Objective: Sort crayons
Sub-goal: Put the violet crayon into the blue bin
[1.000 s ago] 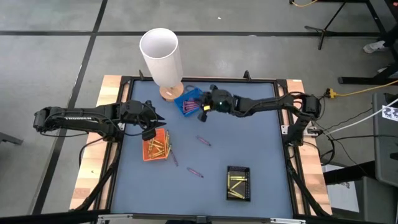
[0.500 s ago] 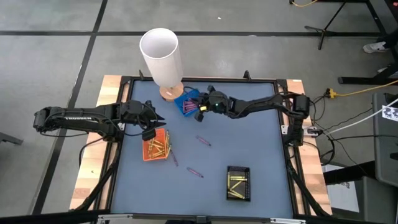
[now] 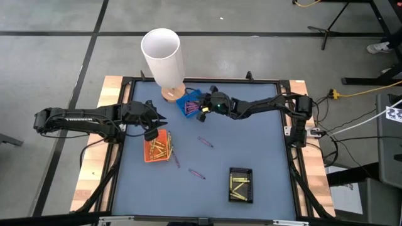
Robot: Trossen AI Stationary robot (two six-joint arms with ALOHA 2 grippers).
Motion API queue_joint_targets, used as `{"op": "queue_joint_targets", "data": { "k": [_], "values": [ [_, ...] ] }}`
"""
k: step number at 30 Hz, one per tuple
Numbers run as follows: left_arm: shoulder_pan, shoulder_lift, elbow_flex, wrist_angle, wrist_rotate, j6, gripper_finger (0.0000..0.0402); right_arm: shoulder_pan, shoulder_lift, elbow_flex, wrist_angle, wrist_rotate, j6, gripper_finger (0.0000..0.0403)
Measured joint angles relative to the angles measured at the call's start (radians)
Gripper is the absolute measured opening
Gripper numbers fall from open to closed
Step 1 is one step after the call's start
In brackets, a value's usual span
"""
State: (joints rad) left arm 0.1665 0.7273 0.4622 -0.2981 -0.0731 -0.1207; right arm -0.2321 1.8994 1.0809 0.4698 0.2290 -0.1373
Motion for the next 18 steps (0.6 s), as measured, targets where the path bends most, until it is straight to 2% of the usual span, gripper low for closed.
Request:
{"op": "queue_joint_targets", "data": {
  "k": [4, 9, 13, 18],
  "values": [
    [0.000, 0.000, 0.000, 0.000, 0.000, 0.000, 0.0096, 0.001, 0.000, 0.000, -0.001, 0.059, 0.003, 0.0160],
    [0.000, 0.000, 0.000, 0.000, 0.000, -0.002, 0.0096, 0.003, 0.000, 0.000, -0.017, 0.032, 0.082, 0.0178],
    [0.000, 0.000, 0.000, 0.000, 0.000, -0.002, 0.0096, 0.003, 0.000, 0.000, -0.048, -0.065, 0.184, 0.0179],
    [0.000, 0.000, 0.000, 0.000, 0.000, -0.004, 0.0096, 0.011, 0.000, 0.000, -0.095, -0.271, 0.314, 0.0179]
  ]
}}
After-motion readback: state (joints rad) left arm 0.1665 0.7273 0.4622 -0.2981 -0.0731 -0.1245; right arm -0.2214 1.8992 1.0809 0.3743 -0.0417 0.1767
